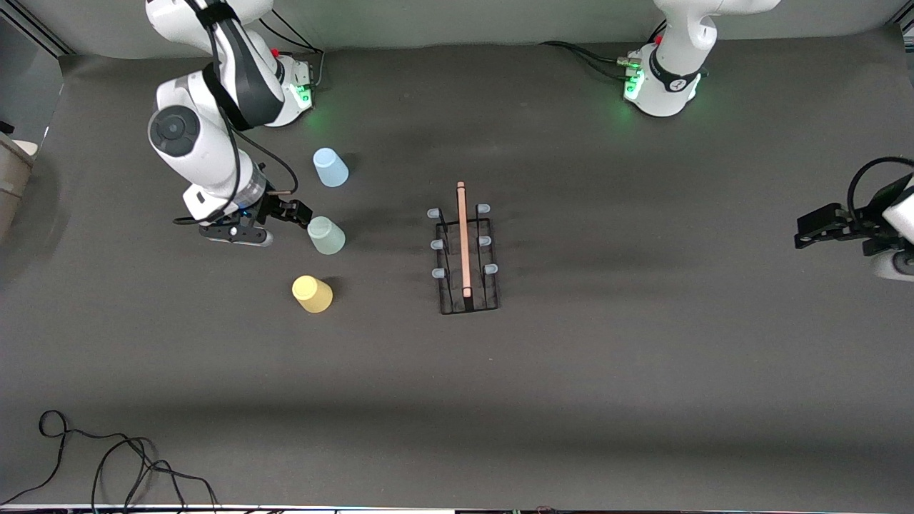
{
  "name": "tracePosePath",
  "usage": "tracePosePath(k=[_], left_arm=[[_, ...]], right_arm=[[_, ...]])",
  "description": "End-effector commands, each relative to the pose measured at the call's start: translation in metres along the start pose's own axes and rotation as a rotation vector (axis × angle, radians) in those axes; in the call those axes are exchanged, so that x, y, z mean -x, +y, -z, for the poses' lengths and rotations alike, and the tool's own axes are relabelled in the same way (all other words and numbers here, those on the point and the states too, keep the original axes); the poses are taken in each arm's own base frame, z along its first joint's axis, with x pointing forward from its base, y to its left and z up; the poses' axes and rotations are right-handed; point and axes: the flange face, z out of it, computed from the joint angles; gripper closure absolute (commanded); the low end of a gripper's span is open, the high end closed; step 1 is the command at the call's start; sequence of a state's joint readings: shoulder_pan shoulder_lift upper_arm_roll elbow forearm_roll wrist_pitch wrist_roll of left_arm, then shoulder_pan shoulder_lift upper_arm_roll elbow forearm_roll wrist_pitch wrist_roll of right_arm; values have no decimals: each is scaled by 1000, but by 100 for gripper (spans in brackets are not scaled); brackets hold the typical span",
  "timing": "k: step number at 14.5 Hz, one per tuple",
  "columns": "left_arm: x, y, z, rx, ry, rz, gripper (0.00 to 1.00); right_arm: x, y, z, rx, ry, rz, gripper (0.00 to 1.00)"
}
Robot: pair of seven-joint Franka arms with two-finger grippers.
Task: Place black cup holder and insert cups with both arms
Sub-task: 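Withdraw the left gripper while the right gripper reaches the green cup, then lower the right gripper around the pale green cup and grasp it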
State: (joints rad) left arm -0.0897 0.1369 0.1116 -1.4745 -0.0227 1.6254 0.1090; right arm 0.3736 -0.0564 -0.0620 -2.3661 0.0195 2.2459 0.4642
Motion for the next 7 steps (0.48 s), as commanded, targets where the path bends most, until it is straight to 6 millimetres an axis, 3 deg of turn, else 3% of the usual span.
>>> tracePosePath(k=[1,4,7], left_arm=[[31,14,15,-12,34,59,0],[55,18,30,-20,-18,53,0],[55,3,35,-26,17,73,0]], right_arm=[[-3,-2,-23,11,-3,-20,0],[0,-1,-55,-8,1,-38,0],[0,-1,-78,-5,8,-37,0]])
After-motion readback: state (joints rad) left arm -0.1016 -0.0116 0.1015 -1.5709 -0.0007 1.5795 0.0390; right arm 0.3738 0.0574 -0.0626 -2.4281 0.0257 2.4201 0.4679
